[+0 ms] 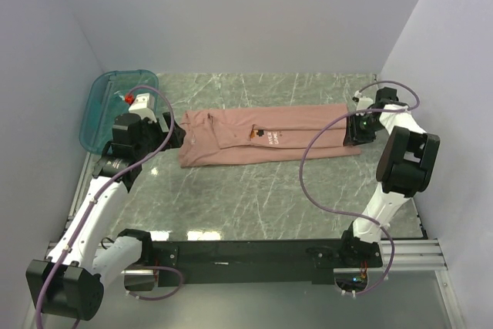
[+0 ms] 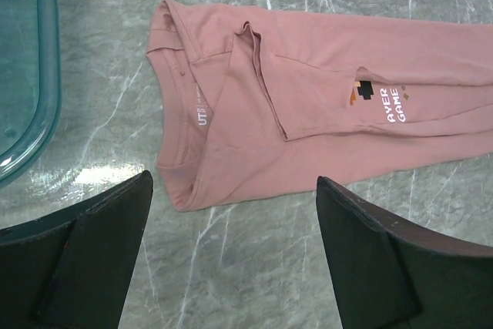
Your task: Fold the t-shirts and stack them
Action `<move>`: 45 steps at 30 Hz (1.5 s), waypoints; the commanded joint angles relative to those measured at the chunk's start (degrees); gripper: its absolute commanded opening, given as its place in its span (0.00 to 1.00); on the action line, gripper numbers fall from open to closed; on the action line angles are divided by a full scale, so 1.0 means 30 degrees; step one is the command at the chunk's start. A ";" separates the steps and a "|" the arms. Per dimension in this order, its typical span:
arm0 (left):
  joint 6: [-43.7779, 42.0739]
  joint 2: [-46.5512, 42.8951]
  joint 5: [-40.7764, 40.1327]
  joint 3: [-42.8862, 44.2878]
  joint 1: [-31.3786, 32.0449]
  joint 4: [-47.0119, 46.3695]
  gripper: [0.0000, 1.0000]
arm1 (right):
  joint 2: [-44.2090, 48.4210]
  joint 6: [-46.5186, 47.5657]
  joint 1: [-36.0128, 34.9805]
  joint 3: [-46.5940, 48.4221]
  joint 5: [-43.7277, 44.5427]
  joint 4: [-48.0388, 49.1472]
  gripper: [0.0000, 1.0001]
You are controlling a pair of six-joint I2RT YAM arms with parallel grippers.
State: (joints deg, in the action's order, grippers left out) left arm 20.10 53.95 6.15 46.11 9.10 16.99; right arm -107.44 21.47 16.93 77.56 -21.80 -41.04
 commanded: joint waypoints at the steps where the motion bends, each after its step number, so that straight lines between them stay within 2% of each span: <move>1: -0.0400 -0.0231 0.0117 0.0393 0.0071 -0.0684 0.91 | -0.0397 -0.0858 0.0158 0.0543 0.0352 0.0729 0.48; 45: -0.0430 0.0092 0.0029 0.0304 0.0071 -0.0772 0.91 | -0.2478 -0.2089 0.0803 0.2447 -0.2957 0.0466 0.47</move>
State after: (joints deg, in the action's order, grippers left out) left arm 20.12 54.24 6.13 46.11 9.15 16.99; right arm -114.45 15.88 18.94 82.35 -29.50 -39.72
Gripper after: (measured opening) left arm 0.908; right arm 0.471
